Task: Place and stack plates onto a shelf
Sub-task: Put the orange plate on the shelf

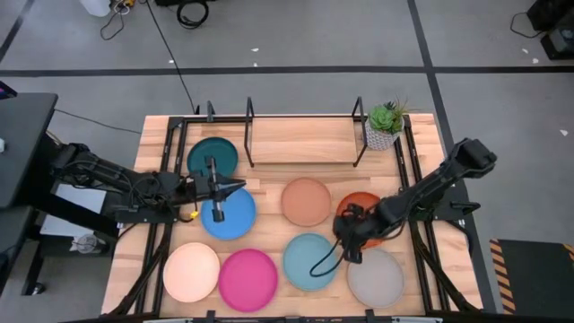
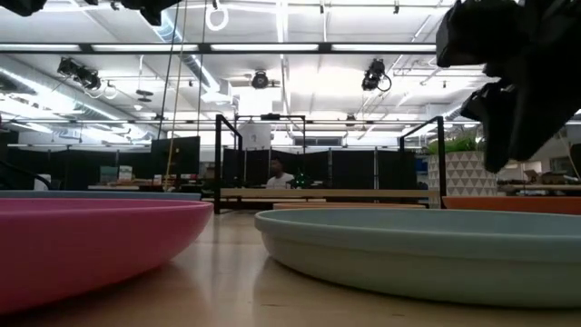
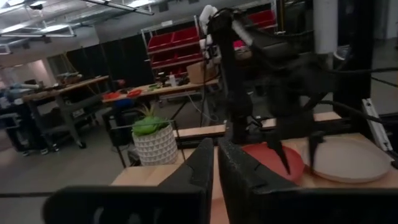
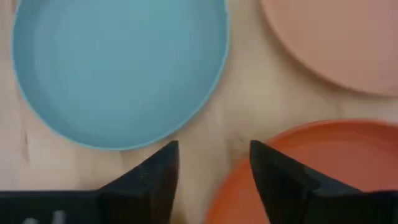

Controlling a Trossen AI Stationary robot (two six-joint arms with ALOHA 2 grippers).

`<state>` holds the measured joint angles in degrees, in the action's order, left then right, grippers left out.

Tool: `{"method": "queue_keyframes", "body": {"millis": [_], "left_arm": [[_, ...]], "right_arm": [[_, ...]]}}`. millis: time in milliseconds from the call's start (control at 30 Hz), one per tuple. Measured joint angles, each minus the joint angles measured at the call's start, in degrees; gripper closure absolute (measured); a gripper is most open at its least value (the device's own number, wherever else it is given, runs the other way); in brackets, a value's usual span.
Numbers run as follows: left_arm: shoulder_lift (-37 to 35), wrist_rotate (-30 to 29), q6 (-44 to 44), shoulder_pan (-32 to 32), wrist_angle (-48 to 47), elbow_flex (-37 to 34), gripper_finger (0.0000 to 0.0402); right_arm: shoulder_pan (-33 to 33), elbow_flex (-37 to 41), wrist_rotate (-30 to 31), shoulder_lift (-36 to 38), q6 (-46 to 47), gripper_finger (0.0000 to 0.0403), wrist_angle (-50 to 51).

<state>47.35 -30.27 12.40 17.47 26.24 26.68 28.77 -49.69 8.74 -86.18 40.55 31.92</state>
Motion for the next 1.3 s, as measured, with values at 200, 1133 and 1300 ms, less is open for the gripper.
{"method": "queue_keyframes", "body": {"millis": [200, 1133, 1300], "left_arm": [[0.0, -1.06, 0.42, 0.13, -2.25, 0.0, 0.0277], [-0.11, -0.98, -5.67, 9.85, -8.86, -0.02, 0.023], [-0.11, -1.02, -9.49, 11.04, -11.29, -0.02, 0.023]], "right_arm": [[1.34, -5.61, 2.13, -7.82, 12.21, 0.0153, 13.19], [-0.09, -8.9, -3.05, -6.89, 8.0, 0.0374, 18.3], [-0.76, -17.35, -0.92, -6.44, 0.94, 0.0377, 23.94]]}}
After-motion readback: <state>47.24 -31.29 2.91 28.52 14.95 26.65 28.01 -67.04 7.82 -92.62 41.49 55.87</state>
